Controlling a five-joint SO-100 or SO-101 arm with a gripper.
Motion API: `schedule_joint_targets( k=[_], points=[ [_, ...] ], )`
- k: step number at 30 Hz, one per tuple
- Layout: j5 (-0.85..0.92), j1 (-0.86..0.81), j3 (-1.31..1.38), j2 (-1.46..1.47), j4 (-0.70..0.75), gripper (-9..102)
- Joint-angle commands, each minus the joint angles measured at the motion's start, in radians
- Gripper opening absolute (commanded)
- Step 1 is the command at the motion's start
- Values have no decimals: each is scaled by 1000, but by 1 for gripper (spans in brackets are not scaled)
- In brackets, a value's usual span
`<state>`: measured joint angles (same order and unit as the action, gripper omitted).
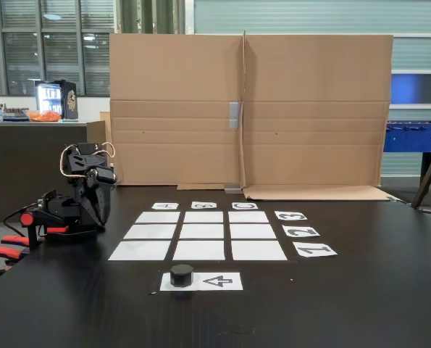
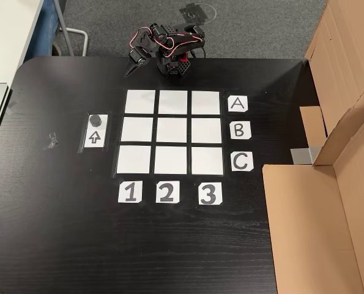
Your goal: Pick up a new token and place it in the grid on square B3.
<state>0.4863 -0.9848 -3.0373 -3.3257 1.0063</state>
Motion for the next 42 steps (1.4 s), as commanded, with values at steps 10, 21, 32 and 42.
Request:
schedule_joint_targets(
  k=[10,21,32,42],
  points=[
    [-23,0,51,0,52,8],
    [-48,-2,302,2,64,29],
    [-100,-12,657,451,67,31],
    [-101,-31,1028,934,106,31]
  ],
)
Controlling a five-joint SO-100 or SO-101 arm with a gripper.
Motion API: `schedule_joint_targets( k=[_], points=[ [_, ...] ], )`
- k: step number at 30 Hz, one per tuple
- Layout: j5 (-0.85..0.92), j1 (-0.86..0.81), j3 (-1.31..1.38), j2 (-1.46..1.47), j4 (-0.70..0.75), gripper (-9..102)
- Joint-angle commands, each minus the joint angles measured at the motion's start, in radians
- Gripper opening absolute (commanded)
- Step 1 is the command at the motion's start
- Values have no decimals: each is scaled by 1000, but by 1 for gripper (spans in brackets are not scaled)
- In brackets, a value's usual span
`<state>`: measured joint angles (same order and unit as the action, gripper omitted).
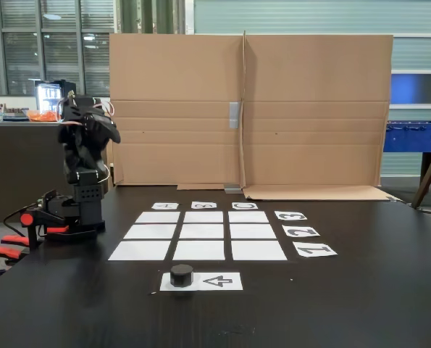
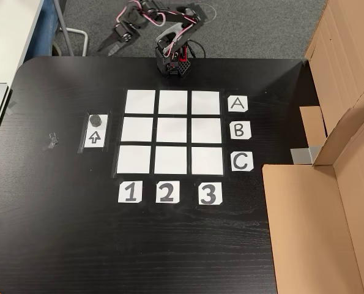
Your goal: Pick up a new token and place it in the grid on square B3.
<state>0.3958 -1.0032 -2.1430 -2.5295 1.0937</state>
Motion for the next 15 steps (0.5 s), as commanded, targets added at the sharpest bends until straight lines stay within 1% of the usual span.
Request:
schedule_joint_targets(
  k=[1,4,5,7,15],
  points=[
    [-11,-14,176,195,34,31],
    [-11,-15,298,345,77,32],
    [-11,-15,327,382,83,34],
    [-11,-17,364,436,84,36],
    [2,-21,488,623,92,37]
  ],
)
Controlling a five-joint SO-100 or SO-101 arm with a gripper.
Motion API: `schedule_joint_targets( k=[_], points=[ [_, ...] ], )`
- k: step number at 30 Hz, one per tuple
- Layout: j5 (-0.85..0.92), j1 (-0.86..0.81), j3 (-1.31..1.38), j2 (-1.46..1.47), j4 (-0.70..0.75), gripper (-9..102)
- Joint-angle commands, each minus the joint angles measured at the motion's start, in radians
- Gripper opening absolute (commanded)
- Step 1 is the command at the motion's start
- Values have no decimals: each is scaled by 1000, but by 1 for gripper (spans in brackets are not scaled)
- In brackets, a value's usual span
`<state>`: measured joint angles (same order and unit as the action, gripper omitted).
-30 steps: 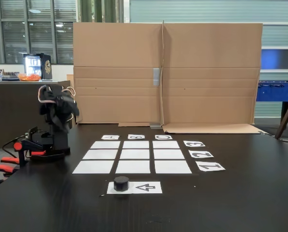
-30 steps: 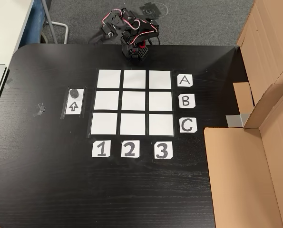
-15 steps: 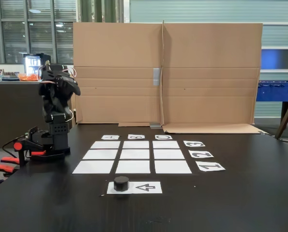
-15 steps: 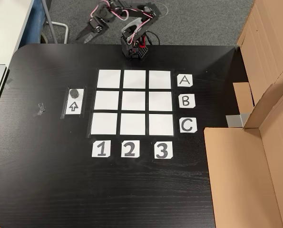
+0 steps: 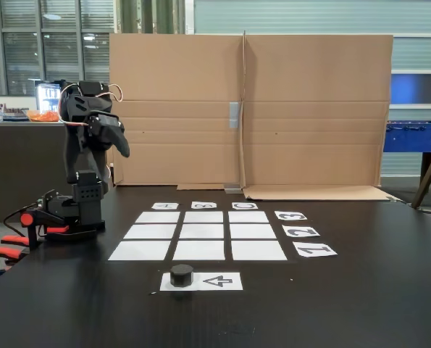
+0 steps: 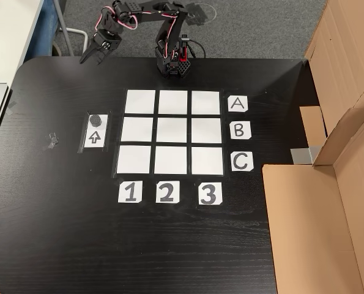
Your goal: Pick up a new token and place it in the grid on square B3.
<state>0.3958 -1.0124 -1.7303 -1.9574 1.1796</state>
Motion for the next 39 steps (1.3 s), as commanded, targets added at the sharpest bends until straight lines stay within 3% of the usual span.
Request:
schedule_joint_targets(
  k=[1,13,23,39],
  points=[
    [3,-14,100,81,9,37],
    [23,5,491,509,152,39],
    [15,124,710,750,261,39],
    [-103,311,865,956,310,39]
  ],
)
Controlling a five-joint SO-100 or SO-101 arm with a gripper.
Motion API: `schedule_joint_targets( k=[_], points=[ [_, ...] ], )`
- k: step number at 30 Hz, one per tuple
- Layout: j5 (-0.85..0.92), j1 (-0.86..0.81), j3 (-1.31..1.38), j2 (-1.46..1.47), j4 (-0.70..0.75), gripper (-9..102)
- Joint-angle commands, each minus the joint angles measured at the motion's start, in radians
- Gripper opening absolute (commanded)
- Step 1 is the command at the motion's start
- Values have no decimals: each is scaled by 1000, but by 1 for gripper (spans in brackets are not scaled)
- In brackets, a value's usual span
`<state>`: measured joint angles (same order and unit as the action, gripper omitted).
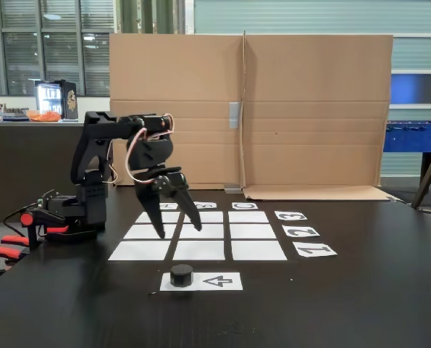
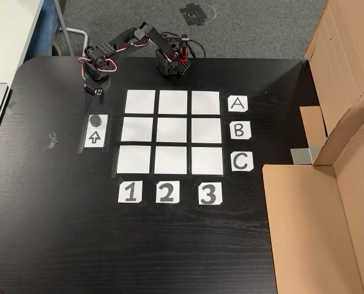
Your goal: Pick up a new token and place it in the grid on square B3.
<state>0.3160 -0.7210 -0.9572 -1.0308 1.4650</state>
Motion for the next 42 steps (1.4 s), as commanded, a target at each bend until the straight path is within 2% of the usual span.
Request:
schedule_joint_targets(
  k=[1,5,7,31,42],
  points=[
    [-31,23,153,71,60,39],
    [-60,20,479,279,224,39],
    [-75,12,555,330,241,39],
    [-127,-83,612,459,233,39],
    [-124,-74,753,592,239,39]
  ],
)
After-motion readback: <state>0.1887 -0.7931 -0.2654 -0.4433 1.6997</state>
